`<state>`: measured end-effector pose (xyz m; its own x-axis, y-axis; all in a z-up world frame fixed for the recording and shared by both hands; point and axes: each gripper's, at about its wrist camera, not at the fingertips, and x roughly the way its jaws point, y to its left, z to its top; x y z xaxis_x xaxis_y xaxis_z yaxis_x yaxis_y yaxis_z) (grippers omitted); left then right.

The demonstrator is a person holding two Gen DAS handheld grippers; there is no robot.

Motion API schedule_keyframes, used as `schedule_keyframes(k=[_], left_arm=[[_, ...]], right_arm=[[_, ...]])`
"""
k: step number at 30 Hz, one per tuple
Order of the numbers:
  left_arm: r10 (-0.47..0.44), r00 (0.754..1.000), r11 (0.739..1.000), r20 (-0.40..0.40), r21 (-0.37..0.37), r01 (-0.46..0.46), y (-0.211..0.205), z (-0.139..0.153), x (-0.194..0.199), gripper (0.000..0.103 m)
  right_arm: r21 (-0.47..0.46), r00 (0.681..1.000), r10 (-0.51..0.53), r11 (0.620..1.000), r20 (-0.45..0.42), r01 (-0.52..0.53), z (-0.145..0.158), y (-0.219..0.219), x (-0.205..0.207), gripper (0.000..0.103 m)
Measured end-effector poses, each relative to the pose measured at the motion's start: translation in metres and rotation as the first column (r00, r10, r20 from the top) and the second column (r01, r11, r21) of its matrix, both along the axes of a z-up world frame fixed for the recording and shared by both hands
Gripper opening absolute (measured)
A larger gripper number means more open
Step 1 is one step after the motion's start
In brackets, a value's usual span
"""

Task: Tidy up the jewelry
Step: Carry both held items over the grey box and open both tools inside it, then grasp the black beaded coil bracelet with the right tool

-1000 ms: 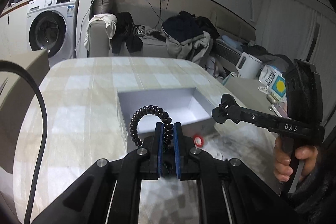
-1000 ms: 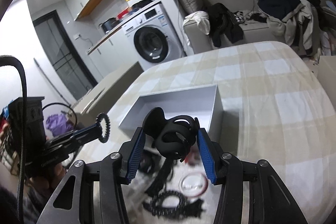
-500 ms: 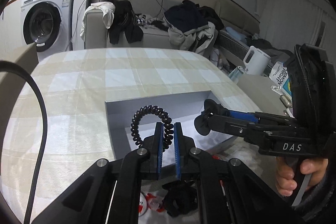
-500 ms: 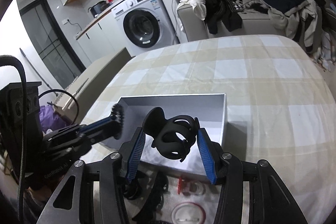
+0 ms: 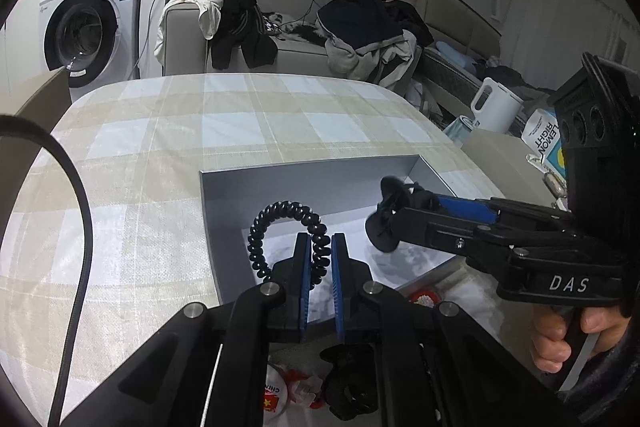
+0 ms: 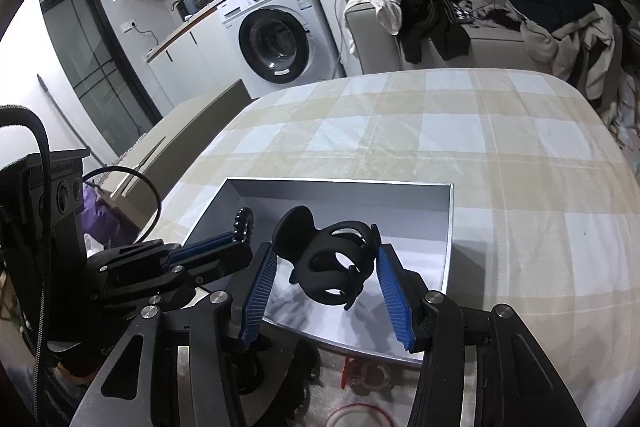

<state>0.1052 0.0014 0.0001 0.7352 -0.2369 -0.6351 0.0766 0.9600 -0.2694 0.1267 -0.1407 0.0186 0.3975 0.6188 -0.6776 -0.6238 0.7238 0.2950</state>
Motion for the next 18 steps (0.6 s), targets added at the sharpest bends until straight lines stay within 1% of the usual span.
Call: schedule_keyframes(k=[1, 2, 3, 4, 5, 6, 7, 8, 9, 10, 11, 12, 13, 14, 16, 18], left_arm=[[0.001, 1.000, 1.000, 0.004, -0.006, -0.001, 0.001, 0.001, -0.002, 0.008], [0.004, 1.000, 1.000, 0.008, -0.009, -0.004, 0.002, 0.003, -0.004, 0.017], [0.006, 1.000, 1.000, 0.010, -0.013, -0.006, 0.003, 0.005, -0.006, 0.023], [0.004, 1.000, 1.000, 0.020, -0.023, -0.003, 0.004, 0.008, -0.011, 0.032], [-0.002, 0.999, 0.999, 0.032, -0.034, 0.003, 0.005, 0.011, -0.016, 0.037], [-0.007, 0.999, 0.999, 0.039, -0.039, 0.008, 0.005, 0.013, -0.018, 0.039], [-0.011, 0.999, 0.999, 0.046, -0.042, 0.013, 0.006, 0.016, -0.023, 0.046], [-0.006, 0.999, 0.999, 0.052, -0.033, 0.008, 0.007, 0.020, -0.028, 0.059], [0.010, 0.998, 1.000, 0.063, -0.017, -0.009, 0.007, 0.024, -0.035, 0.067], [0.023, 0.997, 1.000, 0.073, -0.006, -0.023, 0.007, 0.026, -0.039, 0.081], [0.043, 0.995, 0.999, 0.089, 0.011, -0.044, 0.008, 0.030, -0.046, 0.090], [0.060, 0.993, 0.998, 0.104, 0.027, -0.063, 0.008, 0.032, -0.053, 0.092], [0.068, 0.991, 0.997, 0.113, 0.036, -0.073, 0.009, 0.032, -0.056, 0.099], [0.082, 0.989, 0.995, 0.123, 0.048, -0.089, 0.009, 0.032, -0.061, 0.102], [0.111, 0.984, 0.991, 0.139, 0.060, -0.120, 0.010, 0.029, -0.070, 0.102], [0.116, 0.984, 0.991, 0.136, 0.053, -0.124, 0.012, 0.024, -0.073, 0.102]], right_arm=[[0.014, 1.000, 0.004, 1.000, 0.000, -0.004, 0.001, -0.002, -0.001, 0.059], [0.029, 1.000, 0.005, 1.000, 0.001, -0.005, 0.003, -0.004, -0.002, 0.064], [0.049, 1.000, 0.005, 0.999, 0.006, -0.006, 0.005, -0.007, -0.004, 0.067], [0.062, 1.000, 0.001, 0.998, 0.012, -0.002, 0.008, -0.011, -0.006, 0.069], [0.071, 1.000, -0.005, 0.997, 0.021, 0.003, 0.011, -0.015, -0.009, 0.071], [0.075, 0.999, -0.013, 0.997, 0.030, 0.011, 0.014, -0.020, -0.012, 0.073], [0.076, 0.999, -0.022, 0.997, 0.036, 0.019, 0.017, -0.024, -0.014, 0.079], [0.076, 0.999, -0.032, 0.997, 0.044, 0.029, 0.020, -0.030, -0.017, 0.087], [0.078, 0.998, -0.039, 0.996, 0.050, 0.035, 0.022, -0.036, -0.021, 0.090], [0.076, 0.998, -0.044, 0.996, 0.054, 0.040, 0.023, -0.041, -0.024, 0.095], [0.071, 0.997, -0.053, 0.996, 0.060, 0.049, 0.024, -0.047, -0.028, 0.103], [0.062, 0.996, -0.066, 0.996, 0.068, 0.062, 0.025, -0.052, -0.032, 0.103], [0.053, 0.994, -0.079, 0.996, 0.079, 0.075, 0.025, -0.058, -0.037, 0.103], [0.039, 0.992, -0.092, 0.995, 0.088, 0.088, 0.024, -0.063, -0.042, 0.103], [0.016, 0.989, -0.112, 0.994, 0.097, 0.111, 0.019, -0.070, -0.050, 0.103], [0.001, 0.988, -0.120, 0.993, 0.092, 0.121, 0.011, -0.076, -0.058, 0.103]])
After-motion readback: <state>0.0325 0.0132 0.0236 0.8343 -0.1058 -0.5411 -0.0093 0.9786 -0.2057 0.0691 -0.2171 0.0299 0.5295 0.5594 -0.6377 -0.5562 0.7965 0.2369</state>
